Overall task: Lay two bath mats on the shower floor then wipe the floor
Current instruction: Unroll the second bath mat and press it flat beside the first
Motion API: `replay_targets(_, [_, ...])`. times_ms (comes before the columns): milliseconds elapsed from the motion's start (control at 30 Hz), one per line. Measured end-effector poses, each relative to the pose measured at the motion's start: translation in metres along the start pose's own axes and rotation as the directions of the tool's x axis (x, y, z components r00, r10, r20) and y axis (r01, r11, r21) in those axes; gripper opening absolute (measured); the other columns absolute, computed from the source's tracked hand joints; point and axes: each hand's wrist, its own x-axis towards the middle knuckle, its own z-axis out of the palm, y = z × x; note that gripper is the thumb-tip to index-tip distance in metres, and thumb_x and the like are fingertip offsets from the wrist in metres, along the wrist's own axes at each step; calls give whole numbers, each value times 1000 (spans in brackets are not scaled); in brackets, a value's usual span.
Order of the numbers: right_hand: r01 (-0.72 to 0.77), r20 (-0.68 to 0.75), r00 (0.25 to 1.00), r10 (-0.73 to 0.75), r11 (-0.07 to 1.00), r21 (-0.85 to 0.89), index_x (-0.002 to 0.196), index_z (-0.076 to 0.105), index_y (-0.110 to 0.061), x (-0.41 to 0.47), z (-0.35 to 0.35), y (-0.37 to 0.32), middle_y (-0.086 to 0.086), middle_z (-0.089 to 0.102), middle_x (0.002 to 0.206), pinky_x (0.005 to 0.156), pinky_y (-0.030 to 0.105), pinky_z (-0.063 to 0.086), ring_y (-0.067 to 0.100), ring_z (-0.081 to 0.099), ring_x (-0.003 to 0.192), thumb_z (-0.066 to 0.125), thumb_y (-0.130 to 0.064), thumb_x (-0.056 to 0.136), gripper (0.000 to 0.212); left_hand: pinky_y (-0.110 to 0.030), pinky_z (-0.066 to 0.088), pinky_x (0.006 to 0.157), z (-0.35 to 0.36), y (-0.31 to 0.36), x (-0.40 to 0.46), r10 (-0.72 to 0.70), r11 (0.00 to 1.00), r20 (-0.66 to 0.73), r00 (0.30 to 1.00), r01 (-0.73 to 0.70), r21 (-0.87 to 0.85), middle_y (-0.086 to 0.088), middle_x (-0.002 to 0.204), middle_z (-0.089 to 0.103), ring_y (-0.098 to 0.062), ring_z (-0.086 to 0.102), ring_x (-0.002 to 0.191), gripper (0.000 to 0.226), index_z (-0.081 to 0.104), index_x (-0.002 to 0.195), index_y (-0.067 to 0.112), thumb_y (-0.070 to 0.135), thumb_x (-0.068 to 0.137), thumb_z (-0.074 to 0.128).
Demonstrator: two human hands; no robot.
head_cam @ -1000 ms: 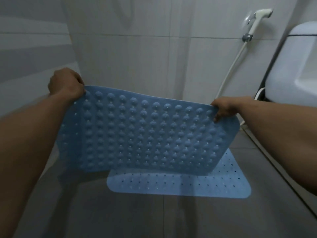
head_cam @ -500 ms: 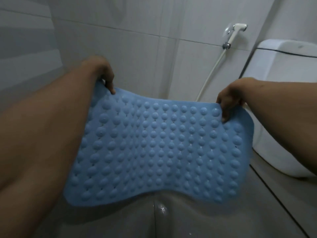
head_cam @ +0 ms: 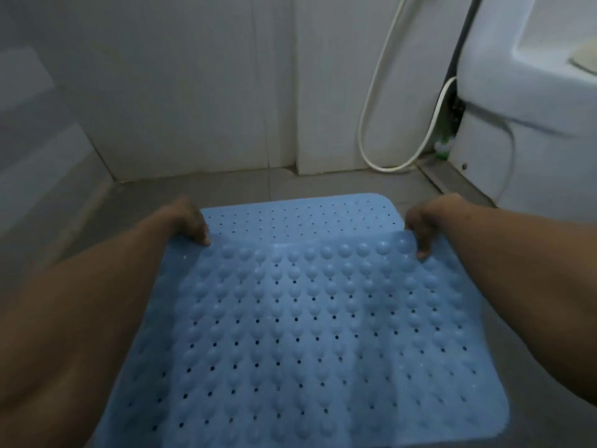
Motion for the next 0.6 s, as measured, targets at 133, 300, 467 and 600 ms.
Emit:
replay_targets(133, [-52,-184,982,48,999,-16,108,71,-22,37,35,-7,4,69,108,91,41,54,27,66,99,86,-26,62,49,-39,54,80,50,-4,16,-32,997,-167,985,20,-75,-17,90,74,-32,67,87,14,75,70,10,6,64,87])
replay_targets(300, [-81,-382,923,46,994,-76,127,57,-25,66,74,-12,7,61,128,97,38,41,28,58,119,60,-21,90,38,-49,52,88,117,-31,46,25,988,-337,941,28,149,-22,103,67,-40,63,94,14,70,90,11,5,83,59])
replay_targets(467, [57,-520,854,0,994,93,153,29,-29,82,125,-33,10,26,161,120,49,10,29,16,150,40,-46,101,55,-56,14,115,170,-9,32,154,935,-273,949,-51,352,-24,152,29,-40,23,142,58,36,146,12,42,97,44])
replay_targets(600, [211,-453,889,-62,935,286,156,7,-45,82,149,-84,-4,-9,168,118,60,-8,28,-12,153,17,-70,96,66,-53,-8,120,227,20,30,166,976,-151,974,-141,167,-2,164,-9,-26,-9,150,60,2,156,29,52,101,11])
